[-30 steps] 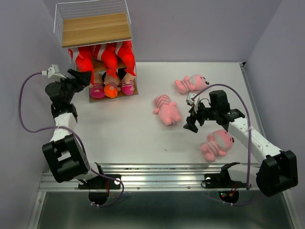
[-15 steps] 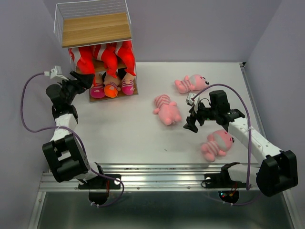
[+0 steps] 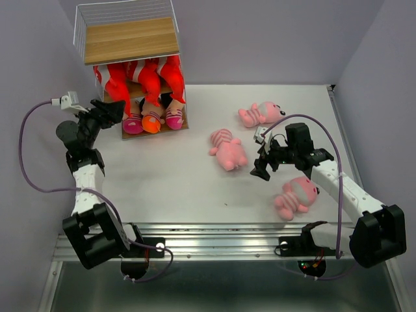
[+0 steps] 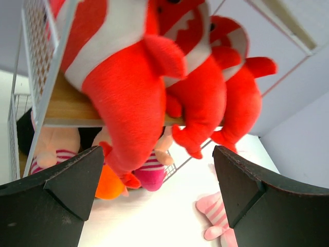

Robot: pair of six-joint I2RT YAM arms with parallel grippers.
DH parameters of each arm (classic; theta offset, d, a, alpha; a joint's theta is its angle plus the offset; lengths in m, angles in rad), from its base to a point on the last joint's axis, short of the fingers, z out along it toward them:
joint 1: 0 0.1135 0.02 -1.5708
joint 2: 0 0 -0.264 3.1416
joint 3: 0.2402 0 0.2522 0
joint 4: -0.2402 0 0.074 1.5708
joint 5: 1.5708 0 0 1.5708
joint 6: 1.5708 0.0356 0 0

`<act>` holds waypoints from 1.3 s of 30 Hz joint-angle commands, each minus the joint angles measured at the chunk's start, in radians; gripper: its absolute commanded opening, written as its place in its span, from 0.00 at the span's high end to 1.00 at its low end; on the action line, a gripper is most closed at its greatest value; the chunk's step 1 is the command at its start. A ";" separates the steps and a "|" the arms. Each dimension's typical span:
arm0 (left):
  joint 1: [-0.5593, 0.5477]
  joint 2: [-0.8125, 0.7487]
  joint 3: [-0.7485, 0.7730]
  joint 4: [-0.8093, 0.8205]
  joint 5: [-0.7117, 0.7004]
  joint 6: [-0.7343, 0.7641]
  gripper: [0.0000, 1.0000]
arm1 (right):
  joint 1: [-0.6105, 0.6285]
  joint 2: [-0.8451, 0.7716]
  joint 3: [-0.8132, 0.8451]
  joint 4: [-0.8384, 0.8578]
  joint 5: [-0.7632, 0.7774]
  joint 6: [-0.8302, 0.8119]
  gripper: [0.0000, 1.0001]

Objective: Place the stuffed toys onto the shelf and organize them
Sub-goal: Place the stuffed toy onto shelf

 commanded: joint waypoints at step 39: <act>-0.711 -0.697 -0.266 -0.719 -0.361 -0.048 0.01 | 0.000 0.580 0.567 -0.127 -0.032 0.430 0.00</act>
